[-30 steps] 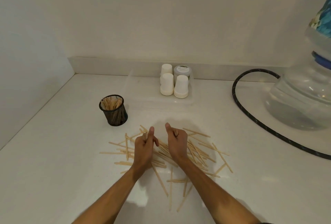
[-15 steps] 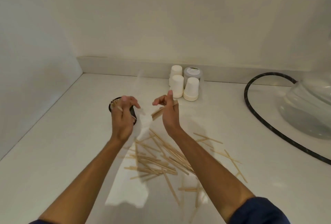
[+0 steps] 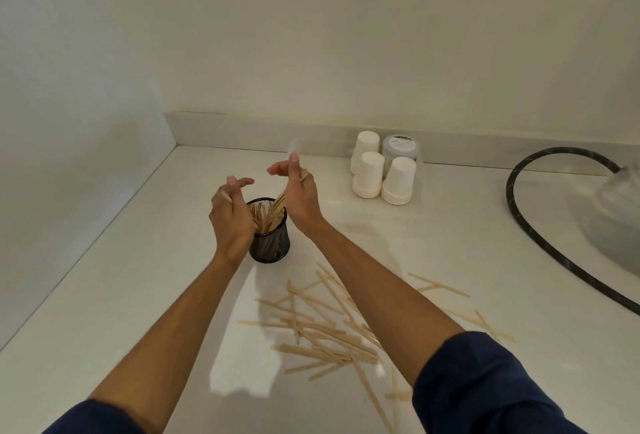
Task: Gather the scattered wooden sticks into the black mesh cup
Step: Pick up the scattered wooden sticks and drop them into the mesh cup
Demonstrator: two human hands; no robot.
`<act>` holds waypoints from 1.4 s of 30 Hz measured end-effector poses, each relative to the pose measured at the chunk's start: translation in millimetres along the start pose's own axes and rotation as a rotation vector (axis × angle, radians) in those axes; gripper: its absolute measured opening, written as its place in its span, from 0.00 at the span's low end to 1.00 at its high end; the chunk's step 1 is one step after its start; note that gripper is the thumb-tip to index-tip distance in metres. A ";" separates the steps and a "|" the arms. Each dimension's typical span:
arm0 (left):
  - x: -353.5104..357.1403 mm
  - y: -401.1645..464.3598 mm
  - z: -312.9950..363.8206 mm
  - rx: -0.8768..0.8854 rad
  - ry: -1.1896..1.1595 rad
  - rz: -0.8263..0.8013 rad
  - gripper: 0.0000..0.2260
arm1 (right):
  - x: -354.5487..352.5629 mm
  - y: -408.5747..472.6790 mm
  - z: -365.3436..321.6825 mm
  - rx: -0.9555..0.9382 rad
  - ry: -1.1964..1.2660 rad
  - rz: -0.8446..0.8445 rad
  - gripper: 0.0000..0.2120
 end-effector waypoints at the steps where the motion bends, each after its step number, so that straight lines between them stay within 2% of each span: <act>1: 3.0 -0.2 -4.5 0.011 0.032 -0.012 0.25 | 1.8 1.1 5.0 0.018 -0.025 -0.013 0.24; 7: 14.9 -1.0 -28.0 0.002 0.050 -0.130 0.17 | -0.4 1.9 29.5 0.158 -0.187 -0.135 0.19; 12: 2.7 8.0 -22.5 0.048 -0.059 -0.094 0.11 | 0.8 8.4 14.3 0.023 -0.141 -0.017 0.21; 15: 2.2 14.1 -18.3 0.038 -0.022 -0.160 0.16 | 8.2 11.9 8.9 0.030 -0.248 -0.023 0.24; 18: 9.0 13.1 -24.8 -0.014 0.068 -0.292 0.18 | 11.4 7.2 19.7 0.084 -0.602 -0.186 0.25; 20: 10.7 10.9 -26.6 -0.034 0.050 -0.322 0.18 | 11.5 1.5 24.3 0.091 -0.747 -0.273 0.23; 23: 10.6 8.5 -23.9 -0.024 -0.002 -0.270 0.18 | 11.6 -0.6 18.7 0.003 -0.764 -0.292 0.18; 25: 11.3 6.3 -23.8 -0.009 0.006 -0.259 0.18 | 11.1 -1.6 15.2 -0.040 -0.769 -0.266 0.18; 28: 13.3 3.9 -23.7 0.024 0.041 -0.299 0.19 | 11.5 -4.5 22.1 0.047 -0.867 -0.406 0.19; 30: 11.6 3.8 -20.5 0.038 0.060 -0.312 0.20 | 9.3 -4.8 24.8 0.125 -0.859 -0.431 0.21; 32: 7.4 3.1 -16.3 0.044 0.061 -0.275 0.19 | 5.9 -5.2 22.3 0.139 -0.799 -0.382 0.24; 35: 0.1 -3.0 -10.9 0.081 0.088 -0.126 0.20 | -6.4 -9.2 12.2 0.056 -0.620 -0.242 0.27; 39: -8.6 -22.6 -4.8 0.245 0.135 0.065 0.15 | -34.4 -18.1 -2.7 -0.029 -0.488 -0.153 0.22; 42: -9.1 -44.0 0.1 0.338 0.146 0.080 0.09 | -60.7 -30.6 -7.9 -0.023 -0.513 -0.158 0.16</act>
Point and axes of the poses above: each hand's wrist, its own y-axis towards the middle knuckle, its own x-axis out of the palm, z = x × y, the point moved 2 cm from there along y, towards the middle knuckle, and after that the axes turned 13 degrees about y, right-handed, at the moved point
